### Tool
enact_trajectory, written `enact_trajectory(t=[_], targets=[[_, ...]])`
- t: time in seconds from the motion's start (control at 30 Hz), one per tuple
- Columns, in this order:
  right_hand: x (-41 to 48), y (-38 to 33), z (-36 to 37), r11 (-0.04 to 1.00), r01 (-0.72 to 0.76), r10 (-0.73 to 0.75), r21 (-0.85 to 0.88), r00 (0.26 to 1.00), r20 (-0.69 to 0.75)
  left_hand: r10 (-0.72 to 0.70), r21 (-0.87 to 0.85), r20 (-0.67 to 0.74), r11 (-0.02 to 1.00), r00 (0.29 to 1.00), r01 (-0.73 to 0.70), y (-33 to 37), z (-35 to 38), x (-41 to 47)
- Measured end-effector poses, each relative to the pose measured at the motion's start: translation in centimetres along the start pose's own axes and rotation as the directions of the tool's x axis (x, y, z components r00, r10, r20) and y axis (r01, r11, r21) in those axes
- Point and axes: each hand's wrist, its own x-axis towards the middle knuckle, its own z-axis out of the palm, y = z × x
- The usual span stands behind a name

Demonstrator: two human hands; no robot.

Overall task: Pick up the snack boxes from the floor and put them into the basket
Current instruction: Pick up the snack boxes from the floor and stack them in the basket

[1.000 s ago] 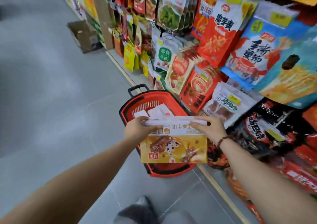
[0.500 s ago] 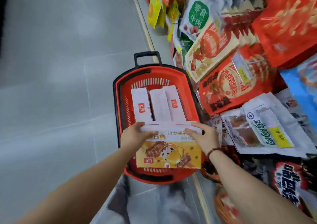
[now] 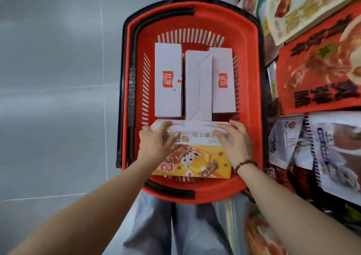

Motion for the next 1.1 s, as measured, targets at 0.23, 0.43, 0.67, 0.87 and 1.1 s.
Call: enact_trajectory(t=[0.23, 0.43, 0.67, 0.87, 1.1], targets=[[-0.1, 0.5, 0.0, 0.988, 0.081, -0.086, -0.129, 0.996, -0.028, 0.037, -0.066, -0.067, 0.997, 0.997, -0.041, -0.5, 1.3, -0.7], [1.0, 0.0, -1.4, 0.976, 0.085, -0.085, -0.201, 0.996, 0.013, 0.003, -0.044, -0.027, 0.999, 1.000, -0.004, -0.1, 1.4, -0.7], [1.7, -0.9, -0.4, 0.954, 0.038, -0.014, -0.296, 0.996, 0.083, -0.045, -0.008, 0.030, 0.999, 0.999, 0.045, -1.5, 2.8, 1.1], [2.3, 0.1, 2.3, 0.891, 0.069, 0.103, -0.449, 0.932, 0.347, -0.089, -0.049, 0.100, 0.994, 0.991, 0.094, -2.8, 5.4, 1.7], [1.4, 4.3, 7.0, 0.967, -0.055, 0.085, -0.249, 0.990, 0.111, -0.057, -0.056, 0.012, 0.997, 0.998, 0.058, -5.0, 9.1, 2.0]])
